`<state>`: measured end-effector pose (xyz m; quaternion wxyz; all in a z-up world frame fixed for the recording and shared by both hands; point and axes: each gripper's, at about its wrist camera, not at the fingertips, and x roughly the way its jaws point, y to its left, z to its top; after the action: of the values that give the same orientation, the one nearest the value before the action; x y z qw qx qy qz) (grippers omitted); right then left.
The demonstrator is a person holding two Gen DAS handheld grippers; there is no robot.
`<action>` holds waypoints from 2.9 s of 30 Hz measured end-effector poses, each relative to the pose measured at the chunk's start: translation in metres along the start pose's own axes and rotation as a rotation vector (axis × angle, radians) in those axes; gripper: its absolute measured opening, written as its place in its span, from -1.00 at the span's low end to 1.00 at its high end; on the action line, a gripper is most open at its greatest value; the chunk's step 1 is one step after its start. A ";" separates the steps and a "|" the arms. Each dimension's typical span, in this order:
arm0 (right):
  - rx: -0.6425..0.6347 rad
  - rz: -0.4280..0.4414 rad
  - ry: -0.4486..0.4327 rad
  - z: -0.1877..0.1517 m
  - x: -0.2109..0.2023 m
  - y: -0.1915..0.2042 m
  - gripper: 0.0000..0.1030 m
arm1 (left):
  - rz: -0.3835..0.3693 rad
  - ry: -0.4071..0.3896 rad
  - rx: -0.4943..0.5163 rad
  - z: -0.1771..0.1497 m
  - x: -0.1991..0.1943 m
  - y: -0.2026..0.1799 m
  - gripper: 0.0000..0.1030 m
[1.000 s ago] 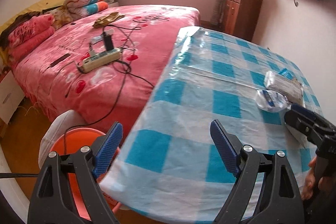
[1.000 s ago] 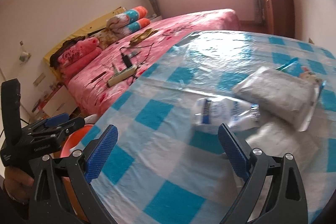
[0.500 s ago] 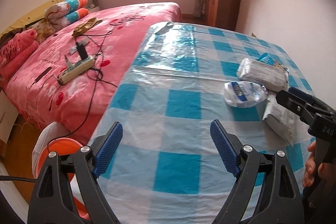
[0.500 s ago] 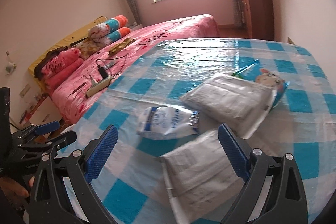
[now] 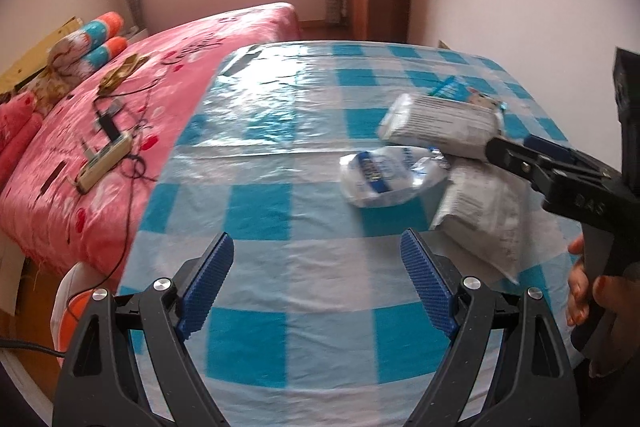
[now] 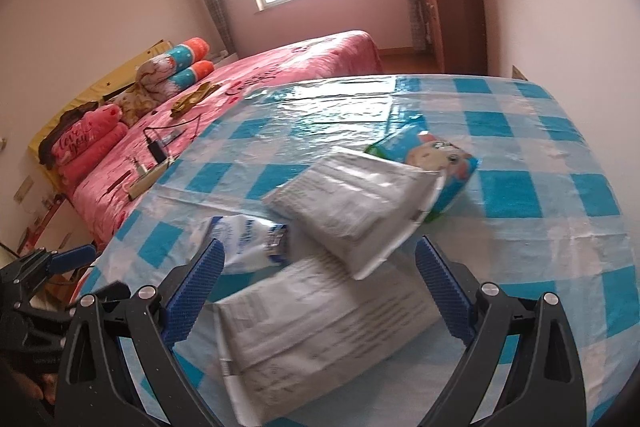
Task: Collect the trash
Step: 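Lower the left tool onto the white paper packet and close around it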
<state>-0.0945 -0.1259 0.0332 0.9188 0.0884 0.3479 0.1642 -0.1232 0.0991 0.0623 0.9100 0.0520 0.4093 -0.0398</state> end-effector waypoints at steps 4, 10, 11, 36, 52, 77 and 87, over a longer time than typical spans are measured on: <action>0.031 -0.018 -0.002 0.003 -0.003 -0.019 0.84 | -0.042 0.007 0.054 0.004 0.005 -0.022 0.67; 0.126 -0.063 -0.009 0.006 -0.008 -0.064 0.84 | -0.126 0.010 0.183 0.009 0.006 -0.064 0.67; 0.138 -0.064 -0.009 0.007 -0.009 -0.069 0.85 | -0.137 0.012 0.206 0.009 0.007 -0.071 0.67; 0.289 0.064 0.039 0.005 0.001 -0.118 0.84 | -0.231 0.137 0.481 0.026 0.072 -0.145 0.72; 0.291 0.141 0.059 0.009 0.012 -0.111 0.84 | -0.302 0.134 0.322 0.027 0.083 -0.128 0.63; 0.218 0.238 0.109 0.013 0.030 -0.082 0.84 | -0.343 0.144 0.179 -0.005 0.032 -0.083 0.31; 0.182 0.206 0.100 0.013 0.030 -0.074 0.84 | -0.367 0.104 0.135 -0.006 0.009 -0.057 0.31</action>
<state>-0.0472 -0.1841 0.0042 0.8667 0.1985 0.3957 0.2297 -0.1283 0.0430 0.0482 0.8595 0.0396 0.4548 -0.2298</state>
